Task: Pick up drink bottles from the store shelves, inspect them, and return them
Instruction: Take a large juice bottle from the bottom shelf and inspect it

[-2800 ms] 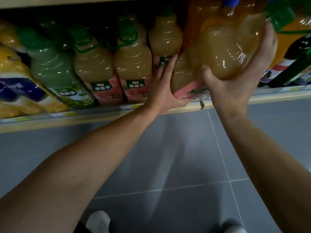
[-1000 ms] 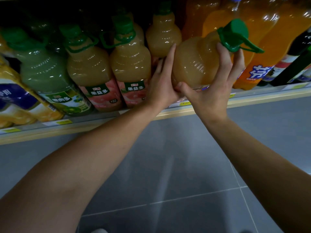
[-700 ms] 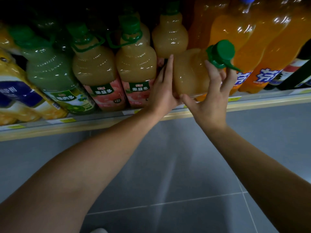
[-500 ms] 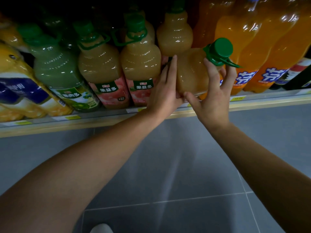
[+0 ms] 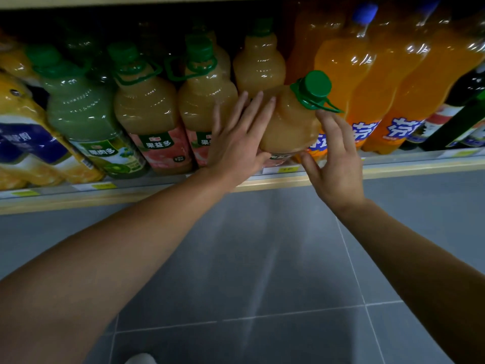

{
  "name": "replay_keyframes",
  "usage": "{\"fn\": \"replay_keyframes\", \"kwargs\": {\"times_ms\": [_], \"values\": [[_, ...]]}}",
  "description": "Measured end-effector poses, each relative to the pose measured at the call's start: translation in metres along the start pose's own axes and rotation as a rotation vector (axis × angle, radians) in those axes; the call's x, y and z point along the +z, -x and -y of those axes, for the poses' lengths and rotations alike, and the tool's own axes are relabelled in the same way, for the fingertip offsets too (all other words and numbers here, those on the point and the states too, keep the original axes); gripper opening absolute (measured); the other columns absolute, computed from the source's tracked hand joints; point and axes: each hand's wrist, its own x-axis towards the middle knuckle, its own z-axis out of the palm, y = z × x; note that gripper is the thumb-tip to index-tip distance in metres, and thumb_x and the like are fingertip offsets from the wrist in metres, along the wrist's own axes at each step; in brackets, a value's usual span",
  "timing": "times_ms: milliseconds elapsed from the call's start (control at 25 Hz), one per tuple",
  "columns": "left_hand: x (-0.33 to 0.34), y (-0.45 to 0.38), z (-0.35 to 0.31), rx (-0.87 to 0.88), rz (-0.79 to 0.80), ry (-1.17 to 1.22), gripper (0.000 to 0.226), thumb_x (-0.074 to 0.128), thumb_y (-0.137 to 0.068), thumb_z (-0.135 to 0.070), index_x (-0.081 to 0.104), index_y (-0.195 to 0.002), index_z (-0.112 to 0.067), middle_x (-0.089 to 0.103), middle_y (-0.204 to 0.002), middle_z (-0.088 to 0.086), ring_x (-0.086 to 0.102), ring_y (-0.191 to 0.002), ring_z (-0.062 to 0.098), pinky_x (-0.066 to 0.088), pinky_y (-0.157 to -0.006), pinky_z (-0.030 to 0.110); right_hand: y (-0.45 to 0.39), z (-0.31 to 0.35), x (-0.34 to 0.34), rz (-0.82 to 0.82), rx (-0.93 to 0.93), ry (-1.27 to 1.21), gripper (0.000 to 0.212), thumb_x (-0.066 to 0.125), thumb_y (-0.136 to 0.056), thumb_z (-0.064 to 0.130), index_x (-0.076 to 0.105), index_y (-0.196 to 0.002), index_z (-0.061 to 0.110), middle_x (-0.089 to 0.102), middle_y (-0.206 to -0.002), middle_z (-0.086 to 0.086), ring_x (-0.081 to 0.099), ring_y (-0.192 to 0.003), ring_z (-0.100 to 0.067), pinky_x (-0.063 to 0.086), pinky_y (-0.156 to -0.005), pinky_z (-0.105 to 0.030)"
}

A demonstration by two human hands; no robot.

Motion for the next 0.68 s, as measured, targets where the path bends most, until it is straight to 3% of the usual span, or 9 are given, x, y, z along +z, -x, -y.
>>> {"fn": "replay_keyframes", "kwargs": {"times_ms": [120, 280, 440, 680], "values": [[-0.001, -0.002, -0.003, -0.020, 0.009, -0.039, 0.105, 0.076, -0.074, -0.046, 0.019, -0.158, -0.017, 0.023, -0.165, 0.006, 0.014, -0.153, 0.028, 0.005, -0.118, 0.063, -0.007, 0.002, 0.009, 0.007, 0.084, -0.070, 0.071, 0.071, -0.089, 0.013, 0.034, -0.149, 0.005, 0.049, -0.144, -0.015, 0.047, -0.131, -0.027, 0.045, -0.104, -0.035], [-0.006, -0.005, 0.002, -0.099, 0.019, -0.144, 0.104, 0.073, -0.076, -0.051, 0.022, -0.156, -0.008, 0.024, -0.164, 0.008, 0.014, -0.153, 0.031, 0.005, -0.119, 0.064, -0.024, 0.019, 0.030, -0.022, 0.042, -0.056, 0.076, 0.066, -0.086, -0.001, 0.030, -0.153, 0.007, 0.048, -0.148, -0.014, 0.046, -0.135, -0.029, 0.038, -0.111, -0.034], [-0.007, -0.019, 0.003, -0.188, 0.047, -0.159, 0.088, 0.054, -0.089, -0.058, 0.022, -0.156, -0.012, 0.030, -0.162, 0.002, 0.007, -0.154, 0.029, 0.003, -0.118, 0.067, -0.049, 0.021, 0.047, -0.035, 0.066, -0.074, 0.075, 0.059, -0.088, -0.004, 0.029, -0.155, 0.010, 0.047, -0.150, -0.013, 0.045, -0.138, -0.029, 0.042, -0.112, -0.045], [0.002, -0.025, 0.002, -0.240, 0.054, -0.149, 0.082, 0.046, -0.095, -0.055, 0.016, -0.158, -0.013, 0.026, -0.164, 0.002, 0.008, -0.154, 0.028, -0.002, -0.118, 0.067, -0.058, 0.016, 0.047, -0.028, 0.051, -0.051, 0.074, 0.060, -0.088, -0.004, 0.033, -0.154, 0.011, 0.049, -0.149, -0.011, 0.050, -0.135, -0.028, 0.044, -0.110, -0.036]]}}
